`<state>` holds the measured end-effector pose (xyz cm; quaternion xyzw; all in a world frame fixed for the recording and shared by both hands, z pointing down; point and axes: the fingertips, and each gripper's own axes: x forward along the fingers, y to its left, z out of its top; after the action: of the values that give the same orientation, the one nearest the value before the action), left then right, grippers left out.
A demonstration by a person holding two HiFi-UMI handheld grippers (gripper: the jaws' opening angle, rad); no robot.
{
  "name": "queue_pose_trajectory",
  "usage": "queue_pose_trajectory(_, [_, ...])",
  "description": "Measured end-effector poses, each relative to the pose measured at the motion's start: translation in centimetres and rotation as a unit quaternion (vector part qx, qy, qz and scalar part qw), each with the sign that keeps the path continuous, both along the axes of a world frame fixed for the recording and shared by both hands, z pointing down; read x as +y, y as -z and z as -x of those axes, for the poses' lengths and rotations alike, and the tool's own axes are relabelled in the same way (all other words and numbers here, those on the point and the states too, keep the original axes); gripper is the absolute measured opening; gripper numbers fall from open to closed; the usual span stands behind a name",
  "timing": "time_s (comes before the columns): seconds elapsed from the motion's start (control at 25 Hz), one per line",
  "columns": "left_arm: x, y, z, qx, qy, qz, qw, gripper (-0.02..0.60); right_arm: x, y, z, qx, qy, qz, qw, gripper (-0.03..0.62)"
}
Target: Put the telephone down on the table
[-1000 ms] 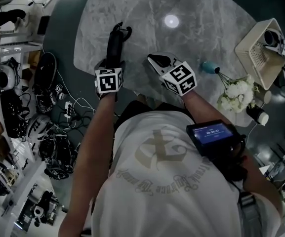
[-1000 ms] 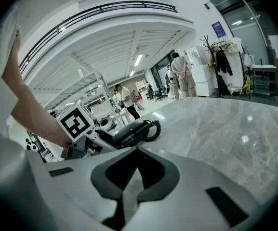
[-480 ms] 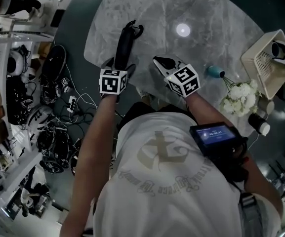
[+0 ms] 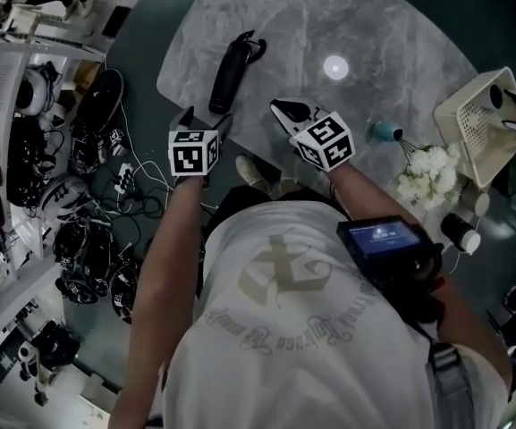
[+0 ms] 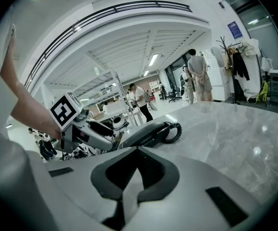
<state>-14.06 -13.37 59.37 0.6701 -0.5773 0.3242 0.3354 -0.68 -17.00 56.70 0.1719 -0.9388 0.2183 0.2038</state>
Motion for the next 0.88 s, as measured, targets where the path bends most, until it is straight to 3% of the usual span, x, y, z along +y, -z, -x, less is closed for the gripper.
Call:
queue_pose_trajectory(0.16, [1.3, 1.6, 1.1, 0.0, 0.021, -0.031, 0.9993, 0.391, 0.6, 1.4, 1.1, -0.008, 0.01, -0.013, 1.0, 0.015])
queue_pose_trajectory(0.36, [4.0, 2.8, 1.6, 0.017, 0.046, -0.071, 0.9963, 0.302, 1.5, 3.3, 2.1, -0.022, 0.011, -0.027, 0.999, 0.015])
queue_pose_trajectory(0.64, [8.6, 5.5, 1.8, 0.084, 0.056, -0.119, 0.9878, 0.213, 4.1, 6.7, 3.2, -0.018, 0.02, -0.063, 0.998, 0.015])
queue_pose_trajectory(0.88, [12.5, 8.1, 2.7, 0.116, 0.074, -0.165, 0.9766, 0.123, 7.7, 8.7, 3.5, -0.021, 0.03, -0.072, 0.997, 0.015])
